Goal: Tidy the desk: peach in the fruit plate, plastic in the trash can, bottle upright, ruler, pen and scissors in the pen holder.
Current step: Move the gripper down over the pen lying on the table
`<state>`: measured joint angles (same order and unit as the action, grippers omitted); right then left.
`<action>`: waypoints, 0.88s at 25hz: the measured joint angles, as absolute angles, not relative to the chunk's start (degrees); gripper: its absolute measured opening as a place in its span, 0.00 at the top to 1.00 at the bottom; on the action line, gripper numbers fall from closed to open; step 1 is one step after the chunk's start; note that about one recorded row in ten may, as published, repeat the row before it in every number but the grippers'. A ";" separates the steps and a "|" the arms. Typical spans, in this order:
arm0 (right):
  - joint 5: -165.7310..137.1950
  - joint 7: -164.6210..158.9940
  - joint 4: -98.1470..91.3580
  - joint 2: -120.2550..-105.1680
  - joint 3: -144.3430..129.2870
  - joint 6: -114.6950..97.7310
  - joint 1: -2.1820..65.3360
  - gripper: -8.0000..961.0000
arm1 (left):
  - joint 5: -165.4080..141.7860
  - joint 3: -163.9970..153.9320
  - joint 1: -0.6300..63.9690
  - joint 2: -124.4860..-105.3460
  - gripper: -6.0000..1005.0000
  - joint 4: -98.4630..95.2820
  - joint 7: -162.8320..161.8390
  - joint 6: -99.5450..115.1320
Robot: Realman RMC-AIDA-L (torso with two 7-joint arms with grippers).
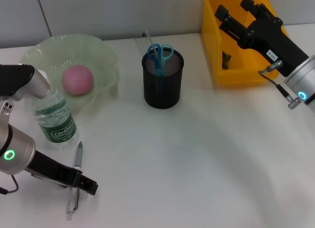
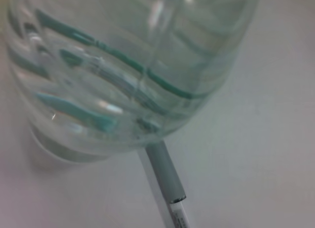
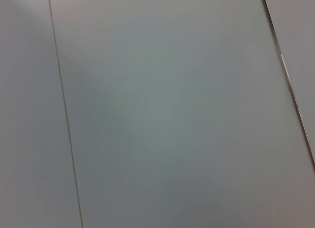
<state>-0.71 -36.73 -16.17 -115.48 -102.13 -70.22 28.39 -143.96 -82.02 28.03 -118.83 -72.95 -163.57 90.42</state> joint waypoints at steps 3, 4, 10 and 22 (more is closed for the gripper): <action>-0.70 -36.73 -16.17 -115.48 -102.13 -70.22 28.37 0.14 | -143.96 -82.08 27.99 -118.82 0.22 -72.86 -163.55 90.33; -0.70 -36.73 -16.17 -115.48 -102.13 -70.22 28.33 0.14 | -144.03 -82.55 27.95 -118.83 0.22 -72.77 -163.49 89.98; -0.70 -36.74 -16.17 -115.53 -102.13 -70.22 28.21 0.14 | -144.19 -83.31 27.95 -118.81 0.25 -72.67 -163.53 89.49; -0.70 -36.96 -16.17 -115.58 -102.19 -70.55 28.12 0.14 | -144.49 -83.94 27.78 -118.63 0.36 -72.65 -163.22 89.20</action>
<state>-0.70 -36.96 -16.17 -115.58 -102.19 -70.55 28.12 -144.49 -83.94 27.78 -118.63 -72.65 -163.22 89.20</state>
